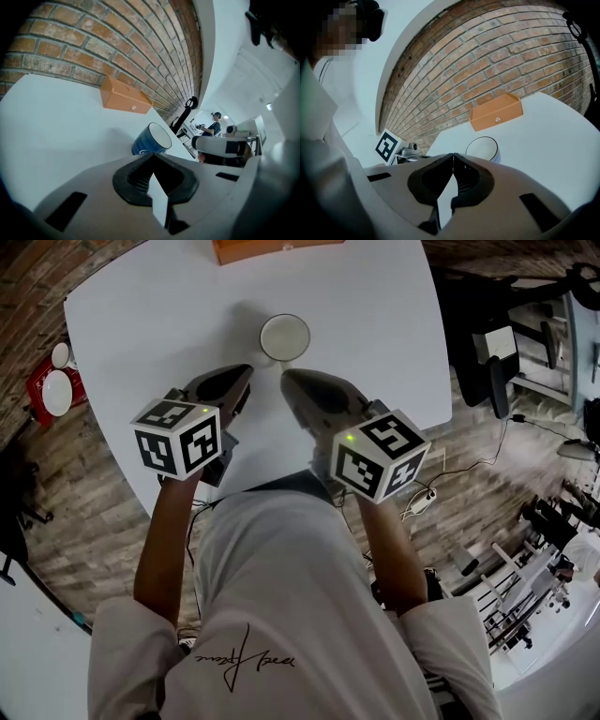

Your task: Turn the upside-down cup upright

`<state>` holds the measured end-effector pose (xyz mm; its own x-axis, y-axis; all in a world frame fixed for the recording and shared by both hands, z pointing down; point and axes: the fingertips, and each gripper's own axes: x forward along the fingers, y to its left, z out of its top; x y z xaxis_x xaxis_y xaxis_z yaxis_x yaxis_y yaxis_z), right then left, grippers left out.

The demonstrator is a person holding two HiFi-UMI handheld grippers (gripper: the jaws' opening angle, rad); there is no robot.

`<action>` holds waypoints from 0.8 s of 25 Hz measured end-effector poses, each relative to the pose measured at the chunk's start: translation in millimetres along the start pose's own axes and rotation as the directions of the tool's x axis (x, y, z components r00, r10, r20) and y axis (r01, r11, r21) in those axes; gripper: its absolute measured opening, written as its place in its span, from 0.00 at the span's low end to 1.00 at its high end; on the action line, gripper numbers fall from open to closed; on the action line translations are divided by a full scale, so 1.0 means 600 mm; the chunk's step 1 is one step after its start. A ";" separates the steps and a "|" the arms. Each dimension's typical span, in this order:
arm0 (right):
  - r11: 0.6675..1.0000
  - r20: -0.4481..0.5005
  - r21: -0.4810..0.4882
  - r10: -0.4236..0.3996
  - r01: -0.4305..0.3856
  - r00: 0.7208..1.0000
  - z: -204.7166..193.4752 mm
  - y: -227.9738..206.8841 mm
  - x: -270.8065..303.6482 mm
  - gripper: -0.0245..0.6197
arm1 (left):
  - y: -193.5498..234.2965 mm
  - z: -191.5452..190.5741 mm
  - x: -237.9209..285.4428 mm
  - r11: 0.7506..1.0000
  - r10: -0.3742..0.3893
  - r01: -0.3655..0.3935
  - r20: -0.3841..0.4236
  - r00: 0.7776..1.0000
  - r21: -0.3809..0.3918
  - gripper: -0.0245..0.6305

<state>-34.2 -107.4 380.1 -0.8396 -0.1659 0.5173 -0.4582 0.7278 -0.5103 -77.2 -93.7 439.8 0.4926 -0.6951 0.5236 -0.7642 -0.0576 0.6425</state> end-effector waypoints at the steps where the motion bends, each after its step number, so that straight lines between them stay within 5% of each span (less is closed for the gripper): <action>1: 1.000 0.004 0.003 0.001 -0.001 1.000 -0.001 0.003 -0.006 0.07 | -0.004 -0.001 -0.005 1.000 -0.001 0.001 0.004 1.000 -0.001 0.05; 20: 1.000 0.095 0.011 0.016 -0.017 0.995 -0.022 0.037 -0.111 0.07 | -0.095 -0.053 -0.064 0.999 -0.029 0.029 0.027 0.999 0.017 0.05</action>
<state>15.4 -71.4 343.4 -0.8706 -0.2172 0.4414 -0.4473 0.7230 -0.5265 -39.3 -41.2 400.8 0.5030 -0.7125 0.4892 -0.7568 -0.0898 0.6474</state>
